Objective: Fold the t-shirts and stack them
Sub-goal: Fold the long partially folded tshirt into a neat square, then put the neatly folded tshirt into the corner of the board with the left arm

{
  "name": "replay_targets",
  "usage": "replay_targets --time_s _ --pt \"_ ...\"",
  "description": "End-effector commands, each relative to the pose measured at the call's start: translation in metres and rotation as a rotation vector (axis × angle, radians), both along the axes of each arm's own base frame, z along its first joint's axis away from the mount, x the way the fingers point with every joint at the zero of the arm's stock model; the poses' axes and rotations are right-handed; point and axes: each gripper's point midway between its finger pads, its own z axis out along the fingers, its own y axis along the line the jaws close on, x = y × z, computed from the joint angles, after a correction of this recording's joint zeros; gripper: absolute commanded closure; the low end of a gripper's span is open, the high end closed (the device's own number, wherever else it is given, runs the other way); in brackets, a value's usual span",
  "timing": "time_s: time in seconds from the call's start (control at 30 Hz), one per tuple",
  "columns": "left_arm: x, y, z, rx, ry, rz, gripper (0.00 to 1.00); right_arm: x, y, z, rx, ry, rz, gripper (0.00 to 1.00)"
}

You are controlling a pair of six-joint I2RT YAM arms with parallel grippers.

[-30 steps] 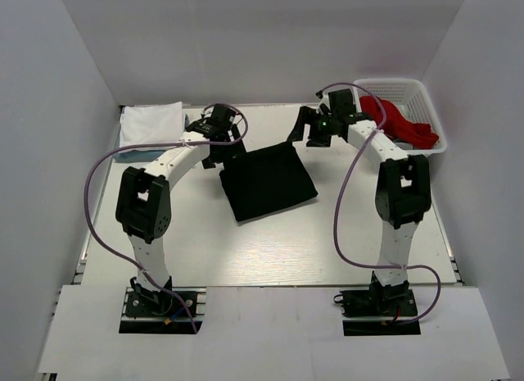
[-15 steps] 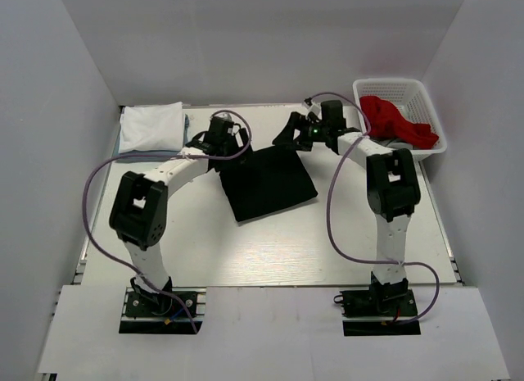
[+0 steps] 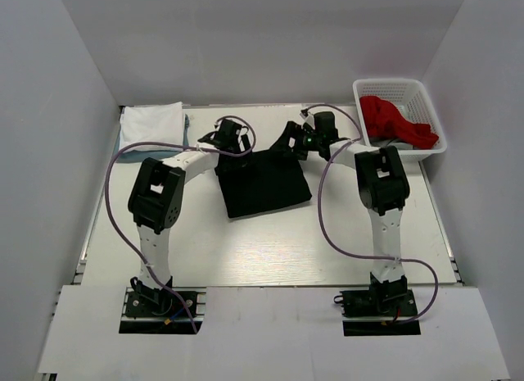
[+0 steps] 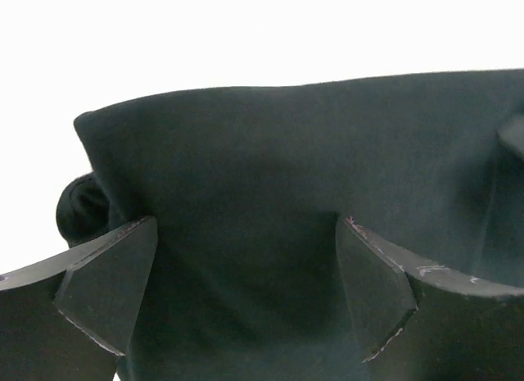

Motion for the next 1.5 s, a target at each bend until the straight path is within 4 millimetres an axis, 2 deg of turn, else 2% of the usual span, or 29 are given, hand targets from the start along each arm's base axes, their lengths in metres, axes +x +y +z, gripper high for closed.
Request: replay_targets --time_s 0.0,0.03,0.07,0.1,0.13,0.17,0.2,0.23,0.27,0.3,0.33,0.37,0.43,0.5,0.53,0.57,0.63,0.67,0.8,0.93,0.97,1.03,1.1,1.17,1.27,1.33,1.37,1.4,1.47 --pt "0.018 0.016 0.025 0.089 -0.058 -0.002 0.0 -0.013 -0.009 0.021 -0.082 -0.039 -0.03 0.1" --pt "0.022 0.018 0.037 0.096 -0.081 0.01 0.0 -0.014 -0.009 0.027 -0.101 -0.059 -0.042 0.1" --pt "0.025 0.012 0.062 0.081 -0.127 -0.004 0.0 -0.015 -0.011 0.067 -0.1 -0.16 -0.037 0.1" --pt "0.025 0.013 0.073 0.078 -0.15 0.004 0.0 -0.022 -0.013 0.066 -0.116 -0.166 -0.038 0.1" --pt "0.025 0.013 0.085 0.068 -0.173 0.005 0.0 -0.019 -0.021 0.072 -0.146 -0.2 -0.073 0.1" --pt "0.015 0.014 0.085 0.077 -0.168 0.0 0.0 -0.022 -0.024 0.106 -0.129 -0.261 -0.096 0.1" --pt "0.01 0.013 0.105 0.04 -0.207 0.007 0.0 -0.028 -0.029 0.103 -0.14 -0.252 -0.11 0.1" --pt "0.003 0.014 0.107 0.02 -0.2 0.014 0.0 -0.031 -0.039 0.096 -0.162 -0.241 -0.146 0.1" --pt "-0.011 0.013 0.094 -0.006 -0.165 0.002 0.0 -0.035 -0.043 0.124 -0.142 -0.291 -0.175 0.1" --pt "-0.02 0.014 0.102 -0.04 -0.167 0.023 0.0 -0.047 -0.051 0.1 -0.179 -0.248 -0.197 0.1" --pt "-0.027 0.016 0.099 -0.048 -0.154 0.038 0.0 -0.051 -0.055 0.1 -0.187 -0.247 -0.216 0.1" --pt "-0.043 0.023 0.081 -0.031 -0.094 0.052 0.0 -0.061 -0.061 0.107 -0.174 -0.242 -0.234 0.1" --pt "-0.059 0.029 0.064 -0.023 -0.032 0.079 0.0 -0.078 -0.069 0.102 -0.183 -0.223 -0.241 0.1" --pt "-0.071 0.029 0.053 -0.016 0.01 0.073 0.0 -0.085 -0.075 0.099 -0.203 -0.209 -0.259 0.1" --pt "-0.077 0.03 0.046 -0.014 0.031 0.068 0.0 -0.09 -0.078 0.109 -0.199 -0.225 -0.27 0.1" --pt "-0.081 0.028 0.038 -0.019 0.059 0.056 0.0 -0.096 -0.081 0.101 -0.208 -0.207 -0.272 0.1" --pt "-0.083 0.026 0.027 -0.028 0.072 0.06 0.0 -0.102 -0.085 0.103 -0.218 -0.213 -0.278 0.1" --pt "-0.08 0.025 0.029 -0.035 0.058 0.059 0.0 -0.105 -0.086 0.1 -0.223 -0.204 -0.275 0.1" --pt "-0.084 0.02 0.003 -0.045 0.103 0.041 0.0 -0.115 -0.085 0.101 -0.214 -0.199 -0.248 0.1" --pt "-0.08 0.023 -0.022 -0.007 0.134 0.066 0.0 -0.117 -0.089 0.101 -0.223 -0.21 -0.255 0.1" --pt "-0.077 0.023 -0.033 0.004 0.139 0.071 0.0 -0.118 -0.088 0.102 -0.222 -0.21 -0.252 0.1" --pt "-0.071 0.021 -0.04 0.009 0.148 0.072 0.0 -0.119 -0.089 0.101 -0.227 -0.207 -0.251 0.1" --pt "-0.073 0.02 -0.057 0.021 0.187 0.068 0.17 -0.121 -0.09 0.099 -0.231 -0.204 -0.251 0.1" --pt "-0.078 0.014 -0.061 0.016 0.201 0.05 0.4 -0.121 -0.095 0.098 -0.246 -0.206 -0.27 0.1" --pt "-0.084 0.014 -0.065 0.023 0.194 0.044 0.51 -0.119 -0.102 0.098 -0.274 -0.221 -0.302 0.1" --pt "-0.08 0.012 -0.064 0.016 0.18 0.043 0.69 -0.115 -0.11 0.096 -0.304 -0.217 -0.345 0.1" --pt "-0.076 0.011 -0.061 0.016 0.168 0.033 0.8 -0.114 -0.111 0.096 -0.308 -0.218 -0.35 0.1" --pt "-0.073 0.008 -0.057 0.032 0.146 0.014 1.0 -0.114 -0.113 0.093 -0.316 -0.215 -0.356 0.1" --pt "-0.056 0.009 -0.044 0.072 0.109 0.008 1.0 -0.115 -0.117 0.09 -0.332 -0.206 -0.369 0.1"
